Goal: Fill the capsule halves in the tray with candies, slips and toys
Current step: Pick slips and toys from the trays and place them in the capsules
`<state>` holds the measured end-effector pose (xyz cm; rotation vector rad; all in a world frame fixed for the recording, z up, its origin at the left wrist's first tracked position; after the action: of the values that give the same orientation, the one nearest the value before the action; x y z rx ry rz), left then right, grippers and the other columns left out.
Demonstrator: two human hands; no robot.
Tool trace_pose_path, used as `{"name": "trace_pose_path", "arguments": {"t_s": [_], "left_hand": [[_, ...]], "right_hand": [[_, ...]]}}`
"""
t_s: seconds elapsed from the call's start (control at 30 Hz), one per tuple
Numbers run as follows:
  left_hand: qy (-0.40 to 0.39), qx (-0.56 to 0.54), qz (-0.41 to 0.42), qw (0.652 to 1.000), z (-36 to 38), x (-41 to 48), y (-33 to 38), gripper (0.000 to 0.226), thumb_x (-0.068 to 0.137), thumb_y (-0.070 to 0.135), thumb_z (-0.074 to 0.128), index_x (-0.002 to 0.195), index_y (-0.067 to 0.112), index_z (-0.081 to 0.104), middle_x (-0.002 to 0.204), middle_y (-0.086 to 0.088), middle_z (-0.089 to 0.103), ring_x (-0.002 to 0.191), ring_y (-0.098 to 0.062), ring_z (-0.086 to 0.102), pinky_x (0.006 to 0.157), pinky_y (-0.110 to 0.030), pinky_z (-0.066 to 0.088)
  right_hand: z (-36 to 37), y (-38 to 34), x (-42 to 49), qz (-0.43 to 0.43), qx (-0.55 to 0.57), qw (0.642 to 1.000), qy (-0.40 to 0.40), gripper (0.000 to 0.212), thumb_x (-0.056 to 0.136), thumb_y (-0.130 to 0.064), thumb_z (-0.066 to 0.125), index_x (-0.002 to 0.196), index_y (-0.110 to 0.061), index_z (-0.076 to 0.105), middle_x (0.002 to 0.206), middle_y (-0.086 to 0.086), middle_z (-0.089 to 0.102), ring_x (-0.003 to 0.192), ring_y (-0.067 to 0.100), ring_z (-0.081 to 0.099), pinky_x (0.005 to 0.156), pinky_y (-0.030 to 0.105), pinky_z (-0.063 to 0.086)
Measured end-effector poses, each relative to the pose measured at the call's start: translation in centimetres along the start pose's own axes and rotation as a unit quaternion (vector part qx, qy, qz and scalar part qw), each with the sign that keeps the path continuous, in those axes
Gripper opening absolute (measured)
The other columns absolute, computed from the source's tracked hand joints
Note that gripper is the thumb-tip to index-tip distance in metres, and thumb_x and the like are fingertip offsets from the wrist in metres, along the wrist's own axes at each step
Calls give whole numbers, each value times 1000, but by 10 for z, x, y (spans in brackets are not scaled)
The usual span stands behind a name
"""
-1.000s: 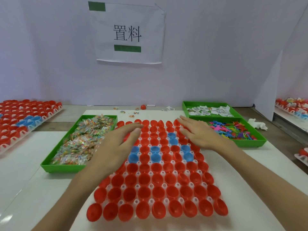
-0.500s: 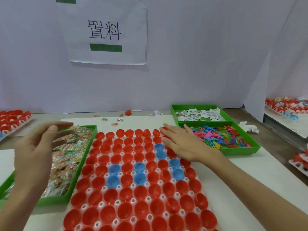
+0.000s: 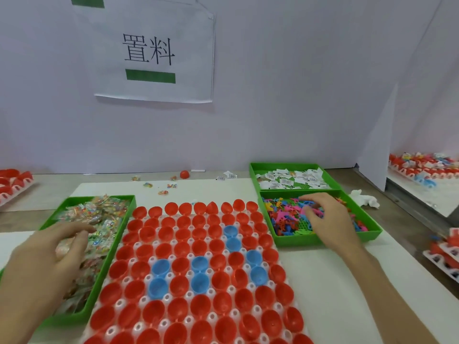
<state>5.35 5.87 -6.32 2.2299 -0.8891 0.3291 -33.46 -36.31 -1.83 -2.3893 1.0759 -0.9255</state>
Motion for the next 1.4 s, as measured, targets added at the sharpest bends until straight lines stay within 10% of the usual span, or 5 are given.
{"name": "trace_pose_path", "arguments": {"t_s": [0.3,1.07,1.4], "left_hand": [[-113,51,-37,992,-2,-10,70,16,89,21,73,95,36,73,99,-1,75,97,-29,62,82,-48,51],[-109,74,-64,989,-2,-7,66,23,85,24,78,107,28,74,106,-5,73,102,-27,57,89,-50,48],[-48,-3,-105,993,-18,-10,70,28,77,13,85,66,34,70,75,16,69,82,-15,66,83,-36,50]], "right_hand": [[37,-23,-11,-56,-36,985,-157,25,94,-26,67,117,-36,70,106,-25,60,97,-5,54,93,26,45],[41,-15,-9,-29,-92,987,-130,30,97,-34,62,126,-38,65,124,-10,62,113,14,57,101,49,46],[40,-22,-8,-23,-106,988,-109,26,96,-33,63,121,-38,68,118,-7,65,104,14,60,92,45,52]]}}
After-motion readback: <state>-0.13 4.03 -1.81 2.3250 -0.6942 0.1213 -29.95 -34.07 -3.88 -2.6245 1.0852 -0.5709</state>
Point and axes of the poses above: each hand's wrist, its own x-axis towards the middle knuckle, its own z-axis out of the palm, y = z × x, the point moved 9 cm from there along x, towards the middle knuckle
